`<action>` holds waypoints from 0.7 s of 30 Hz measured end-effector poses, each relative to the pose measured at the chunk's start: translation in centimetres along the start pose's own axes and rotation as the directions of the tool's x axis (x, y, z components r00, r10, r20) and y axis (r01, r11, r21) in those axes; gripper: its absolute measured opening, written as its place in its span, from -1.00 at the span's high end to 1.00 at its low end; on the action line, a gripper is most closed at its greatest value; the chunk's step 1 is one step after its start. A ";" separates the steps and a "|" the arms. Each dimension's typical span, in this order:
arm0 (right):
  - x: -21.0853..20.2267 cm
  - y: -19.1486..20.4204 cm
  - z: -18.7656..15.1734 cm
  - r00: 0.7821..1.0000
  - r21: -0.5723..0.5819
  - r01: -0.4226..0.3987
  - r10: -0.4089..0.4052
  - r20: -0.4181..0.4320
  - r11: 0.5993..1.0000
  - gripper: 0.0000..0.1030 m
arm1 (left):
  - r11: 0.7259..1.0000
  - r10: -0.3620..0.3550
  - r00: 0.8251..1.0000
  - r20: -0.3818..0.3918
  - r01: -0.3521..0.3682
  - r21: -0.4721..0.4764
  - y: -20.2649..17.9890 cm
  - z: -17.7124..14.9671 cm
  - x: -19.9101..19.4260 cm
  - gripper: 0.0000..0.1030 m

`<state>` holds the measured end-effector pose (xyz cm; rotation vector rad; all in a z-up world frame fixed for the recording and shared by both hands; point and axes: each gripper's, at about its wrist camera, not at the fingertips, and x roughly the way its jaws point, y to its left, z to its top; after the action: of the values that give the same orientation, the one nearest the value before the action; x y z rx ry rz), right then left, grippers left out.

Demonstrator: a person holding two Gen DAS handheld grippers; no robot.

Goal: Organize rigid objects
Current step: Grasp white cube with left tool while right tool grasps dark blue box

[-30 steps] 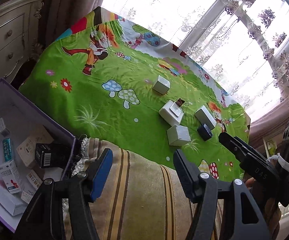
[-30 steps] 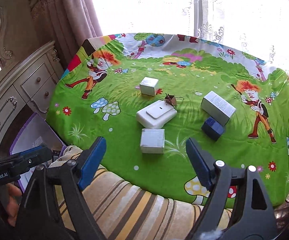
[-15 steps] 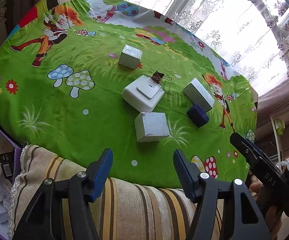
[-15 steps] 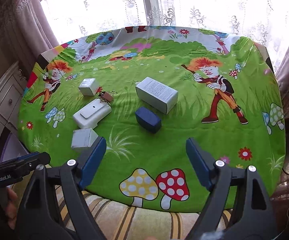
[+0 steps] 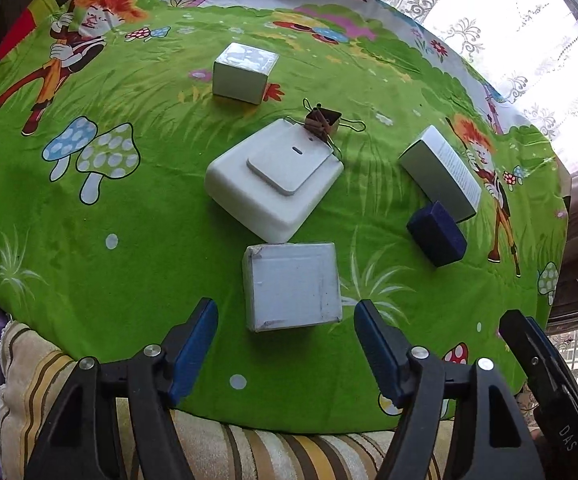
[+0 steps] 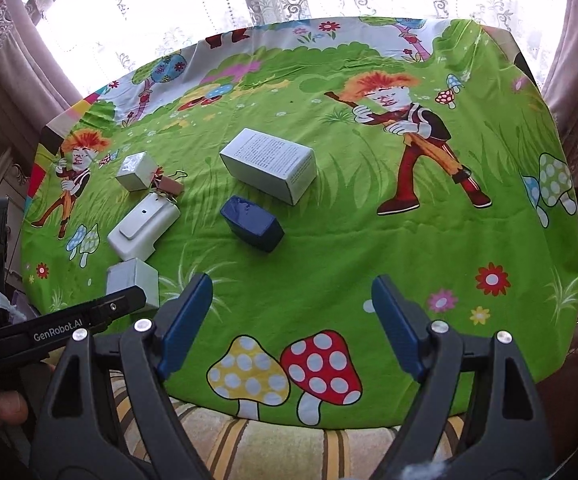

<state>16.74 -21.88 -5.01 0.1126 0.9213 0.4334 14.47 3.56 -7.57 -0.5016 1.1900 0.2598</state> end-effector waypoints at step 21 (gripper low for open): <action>5.1 3.4 2.2 0.995 0.120 0.048 -0.037 -0.090 0.992 -0.63 | 0.988 -0.103 0.974 0.202 0.124 -0.093 3.2 -0.4 -2.1 0.05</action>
<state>20.09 -16.51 -6.60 0.1861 1.0349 0.3444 11.99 6.25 -6.47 -0.6198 0.9553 0.2682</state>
